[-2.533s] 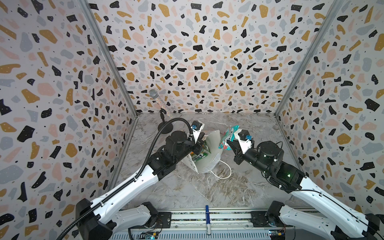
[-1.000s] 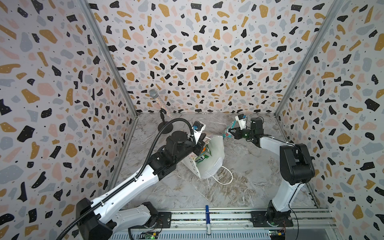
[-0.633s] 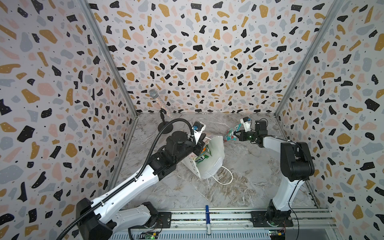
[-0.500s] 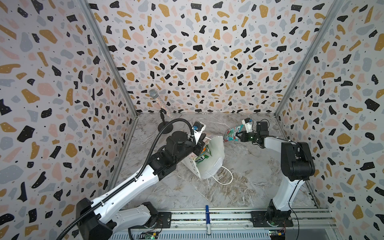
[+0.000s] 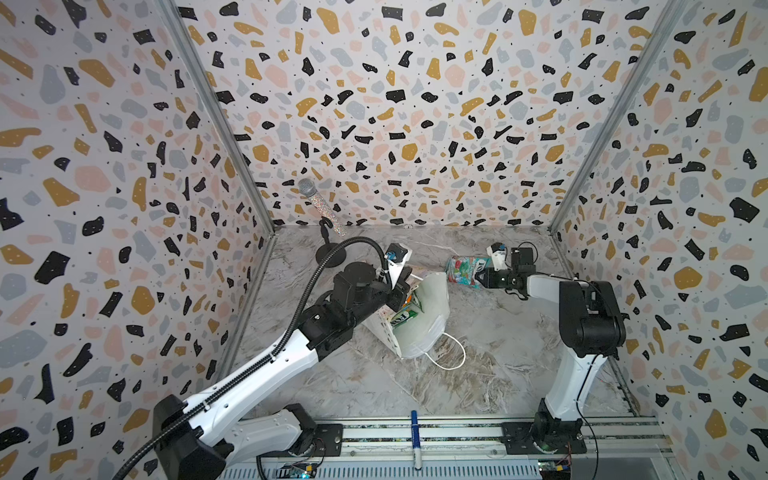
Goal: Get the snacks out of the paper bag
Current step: 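Lower the teal FOX'S packet onto the table and open the right gripper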
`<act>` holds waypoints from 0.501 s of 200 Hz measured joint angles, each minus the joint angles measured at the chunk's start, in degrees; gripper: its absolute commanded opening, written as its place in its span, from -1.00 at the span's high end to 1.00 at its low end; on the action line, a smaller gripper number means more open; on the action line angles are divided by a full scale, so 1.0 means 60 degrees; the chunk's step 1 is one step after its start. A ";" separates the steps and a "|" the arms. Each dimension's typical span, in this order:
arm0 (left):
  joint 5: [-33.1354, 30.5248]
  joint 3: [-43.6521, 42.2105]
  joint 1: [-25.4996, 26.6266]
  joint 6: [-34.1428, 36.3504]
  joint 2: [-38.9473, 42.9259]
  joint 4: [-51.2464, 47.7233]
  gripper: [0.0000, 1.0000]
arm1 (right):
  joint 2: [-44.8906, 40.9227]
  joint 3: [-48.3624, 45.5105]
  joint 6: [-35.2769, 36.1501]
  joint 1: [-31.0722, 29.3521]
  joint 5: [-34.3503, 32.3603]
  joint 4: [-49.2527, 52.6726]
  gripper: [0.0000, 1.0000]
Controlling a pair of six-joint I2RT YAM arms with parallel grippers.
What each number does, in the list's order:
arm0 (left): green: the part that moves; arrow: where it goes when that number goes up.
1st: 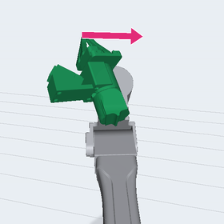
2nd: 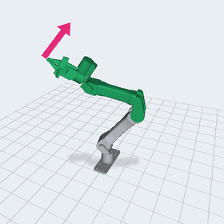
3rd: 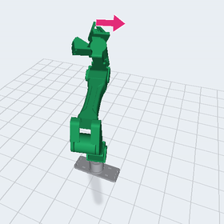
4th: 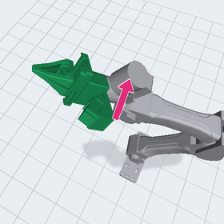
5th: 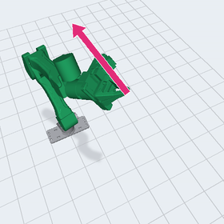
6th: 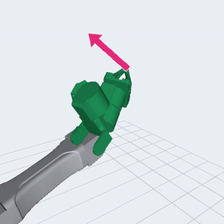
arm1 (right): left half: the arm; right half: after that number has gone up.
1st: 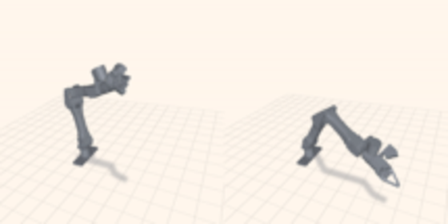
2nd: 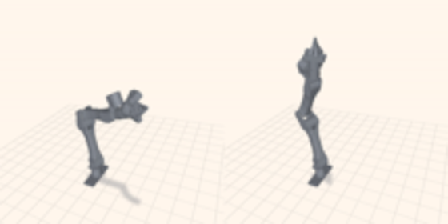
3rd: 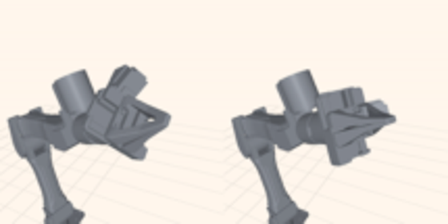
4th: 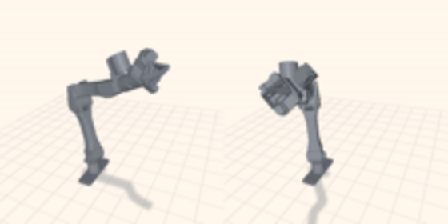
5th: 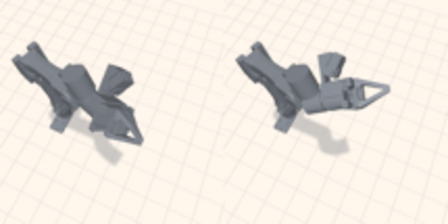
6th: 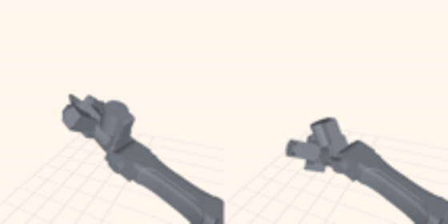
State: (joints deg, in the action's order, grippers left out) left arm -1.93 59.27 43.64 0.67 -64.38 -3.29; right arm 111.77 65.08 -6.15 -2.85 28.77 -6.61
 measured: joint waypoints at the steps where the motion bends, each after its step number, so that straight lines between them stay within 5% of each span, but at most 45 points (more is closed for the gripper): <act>1: 0.0000 0.0000 0.0000 0.0000 0.0000 0.0000 1.00 | 0.0000 0.0000 0.0004 0.0000 -0.0007 -0.0004 0.22; 34: -0.0011 0.0000 0.0004 0.0000 0.0000 0.0000 1.00 | -0.0503 -0.0313 -0.0102 0.0000 -0.0557 0.0000 -0.01; 100: -0.0015 0.0000 0.0000 0.0004 -0.0011 -0.0011 1.00 | -0.3734 -0.2335 -0.0484 -0.0011 -0.0947 -0.0499 -0.05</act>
State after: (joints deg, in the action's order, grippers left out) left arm -2.02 59.27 43.64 0.69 -64.45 -3.36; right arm 89.36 51.07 -9.06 -2.92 23.09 -9.61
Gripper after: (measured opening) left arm 0.047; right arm 0.524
